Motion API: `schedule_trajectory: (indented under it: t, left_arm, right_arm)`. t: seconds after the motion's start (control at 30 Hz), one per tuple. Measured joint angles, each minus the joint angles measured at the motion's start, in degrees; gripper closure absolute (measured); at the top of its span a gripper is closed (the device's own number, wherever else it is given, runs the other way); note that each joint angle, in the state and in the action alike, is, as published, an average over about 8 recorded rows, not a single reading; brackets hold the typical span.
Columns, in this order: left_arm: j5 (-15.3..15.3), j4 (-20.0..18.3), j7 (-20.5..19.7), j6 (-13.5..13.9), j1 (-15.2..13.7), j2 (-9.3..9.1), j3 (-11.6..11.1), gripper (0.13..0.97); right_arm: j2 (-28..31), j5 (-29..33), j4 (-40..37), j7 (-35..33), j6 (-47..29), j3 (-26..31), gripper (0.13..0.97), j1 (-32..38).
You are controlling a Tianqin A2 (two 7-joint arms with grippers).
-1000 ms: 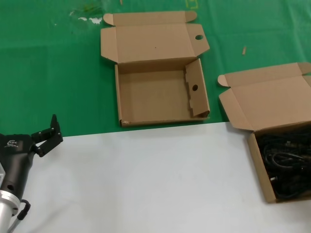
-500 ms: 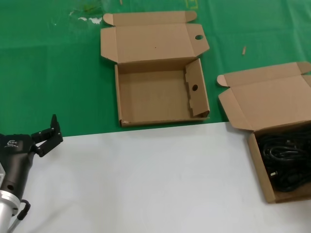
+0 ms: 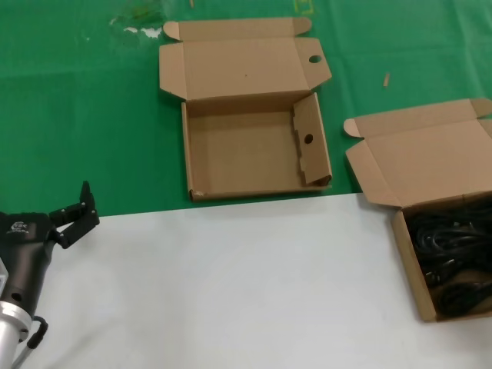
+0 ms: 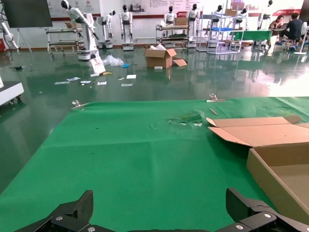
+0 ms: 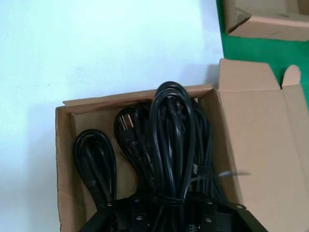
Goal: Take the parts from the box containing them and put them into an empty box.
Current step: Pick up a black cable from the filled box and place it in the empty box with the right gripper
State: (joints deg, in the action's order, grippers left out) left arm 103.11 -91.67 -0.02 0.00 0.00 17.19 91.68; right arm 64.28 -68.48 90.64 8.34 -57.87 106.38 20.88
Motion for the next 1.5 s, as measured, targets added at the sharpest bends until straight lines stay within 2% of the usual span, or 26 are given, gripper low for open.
schedule_trajectory:
  t: [0.2, 0.4, 0.63, 0.83, 1.17, 1.3, 1.5]
  left_arm:
    - [0.0, 0.0, 0.0, 0.0, 0.0, 0.00, 0.0, 0.132]
    - [0.0, 0.0, 0.0, 0.0, 0.0, 0.00, 0.0, 0.132]
    - [0.0, 0.0, 0.0, 0.0, 0.0, 0.00, 0.0, 0.132]
    - [0.0, 0.0, 0.0, 0.0, 0.0, 0.00, 0.0, 0.132]
    - [0.0, 0.0, 0.0, 0.0, 0.0, 0.00, 0.0, 0.132]
    - [0.0, 0.0, 0.0, 0.0, 0.0, 0.00, 0.0, 0.132]
    - [0.0, 0.0, 0.0, 0.0, 0.0, 0.00, 0.0, 0.132]
  right_arm:
    - [-0.3, 0.0, 3.2, 1.2, -0.1, -1.0, 0.946, 1.9]
    - [-8.1, 1.2, 1.1, -1.9, -0.1, 2.3, 0.952, 10.4]
    - [-21.7, 3.7, -9.9, -10.3, 1.2, 9.1, 0.952, 22.3]
    - [-31.6, 4.8, -20.0, -16.3, 3.3, 13.4, 0.953, 29.8]
    - [-46.4, 2.5, -38.5, -27.5, 6.0, 17.5, 0.953, 40.1]
    - [-48.7, 1.7, -42.1, -30.1, 6.6, 18.3, 0.953, 41.8]
    - [-47.5, 1.7, -41.1, -29.7, 6.8, 18.9, 0.953, 41.5]
